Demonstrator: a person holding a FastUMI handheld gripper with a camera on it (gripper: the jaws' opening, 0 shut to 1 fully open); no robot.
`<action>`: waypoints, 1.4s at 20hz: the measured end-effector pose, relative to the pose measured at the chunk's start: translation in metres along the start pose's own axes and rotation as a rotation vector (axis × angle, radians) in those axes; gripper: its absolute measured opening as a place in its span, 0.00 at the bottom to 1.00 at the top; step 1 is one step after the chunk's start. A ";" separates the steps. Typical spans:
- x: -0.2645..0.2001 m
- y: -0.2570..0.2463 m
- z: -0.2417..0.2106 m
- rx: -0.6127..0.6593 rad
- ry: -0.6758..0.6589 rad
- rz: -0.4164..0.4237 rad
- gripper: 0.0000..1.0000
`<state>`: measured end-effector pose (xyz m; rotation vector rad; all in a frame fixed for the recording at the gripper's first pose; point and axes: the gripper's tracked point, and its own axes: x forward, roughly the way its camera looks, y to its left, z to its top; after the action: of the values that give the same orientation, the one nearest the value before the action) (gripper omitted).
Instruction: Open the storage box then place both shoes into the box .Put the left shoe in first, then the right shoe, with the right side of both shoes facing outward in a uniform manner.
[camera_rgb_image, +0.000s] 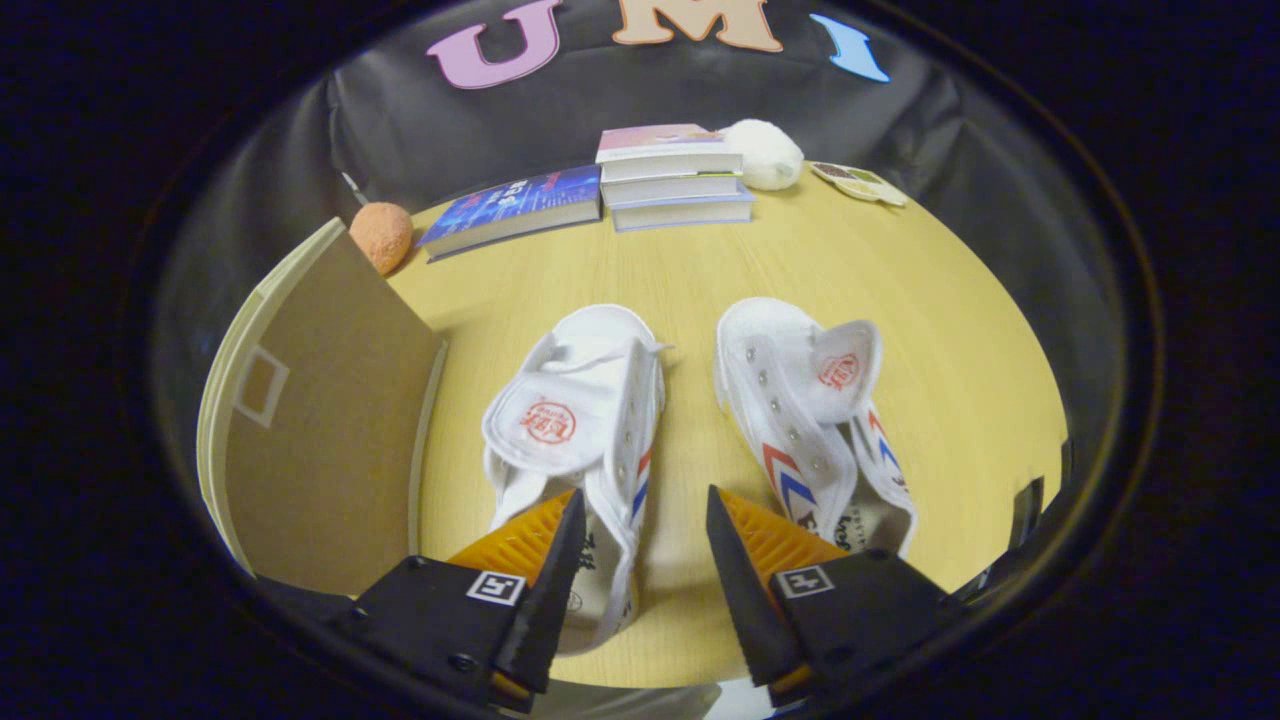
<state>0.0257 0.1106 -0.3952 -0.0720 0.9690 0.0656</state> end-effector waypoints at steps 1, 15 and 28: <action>0.007 -0.002 0.004 0.015 0.005 -0.010 0.63; 0.029 0.001 0.020 0.288 0.087 0.069 0.04; -0.090 0.064 0.075 0.555 0.066 0.468 0.04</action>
<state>0.0313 0.1787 -0.2808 0.6685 1.0248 0.2221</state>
